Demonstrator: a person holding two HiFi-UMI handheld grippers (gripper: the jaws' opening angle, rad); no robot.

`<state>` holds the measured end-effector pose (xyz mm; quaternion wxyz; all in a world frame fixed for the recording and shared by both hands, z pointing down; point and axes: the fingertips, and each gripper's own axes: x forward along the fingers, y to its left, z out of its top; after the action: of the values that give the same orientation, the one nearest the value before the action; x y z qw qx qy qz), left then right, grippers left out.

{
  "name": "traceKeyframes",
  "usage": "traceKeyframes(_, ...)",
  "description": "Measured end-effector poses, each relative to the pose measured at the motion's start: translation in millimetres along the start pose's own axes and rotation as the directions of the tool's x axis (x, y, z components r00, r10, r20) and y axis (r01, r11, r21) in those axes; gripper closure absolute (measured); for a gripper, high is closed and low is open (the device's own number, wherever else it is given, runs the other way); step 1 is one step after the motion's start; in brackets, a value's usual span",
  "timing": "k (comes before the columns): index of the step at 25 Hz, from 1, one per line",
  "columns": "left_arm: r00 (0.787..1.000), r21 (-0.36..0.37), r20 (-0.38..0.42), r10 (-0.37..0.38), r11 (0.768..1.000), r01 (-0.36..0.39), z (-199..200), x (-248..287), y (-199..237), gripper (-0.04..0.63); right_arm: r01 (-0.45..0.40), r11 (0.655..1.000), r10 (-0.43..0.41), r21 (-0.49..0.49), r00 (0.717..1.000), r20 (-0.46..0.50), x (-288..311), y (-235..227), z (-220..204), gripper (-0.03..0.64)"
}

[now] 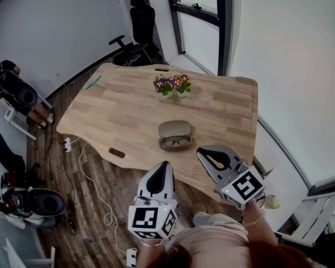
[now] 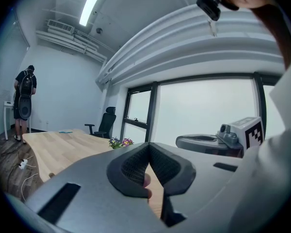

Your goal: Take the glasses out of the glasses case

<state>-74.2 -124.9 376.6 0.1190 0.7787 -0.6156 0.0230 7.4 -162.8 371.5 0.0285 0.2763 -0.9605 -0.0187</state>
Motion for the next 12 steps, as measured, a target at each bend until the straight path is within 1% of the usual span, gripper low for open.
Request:
traceKeyframes(8, 1.000, -0.012, -0.016, 0.022, 1.000, -0.022, -3, 25, 24, 0.595, -0.042, 0.999, 0.041, -0.004, 0.998, -0.056, 40, -18, -16, 0.615)
traceKeyframes(12, 0.999, -0.022, -0.027, 0.021, 1.000, -0.021, -4, 32, 35, 0.595, -0.061, 0.998, 0.059, -0.024, 0.994, -0.097, 58, -24, -25, 0.615)
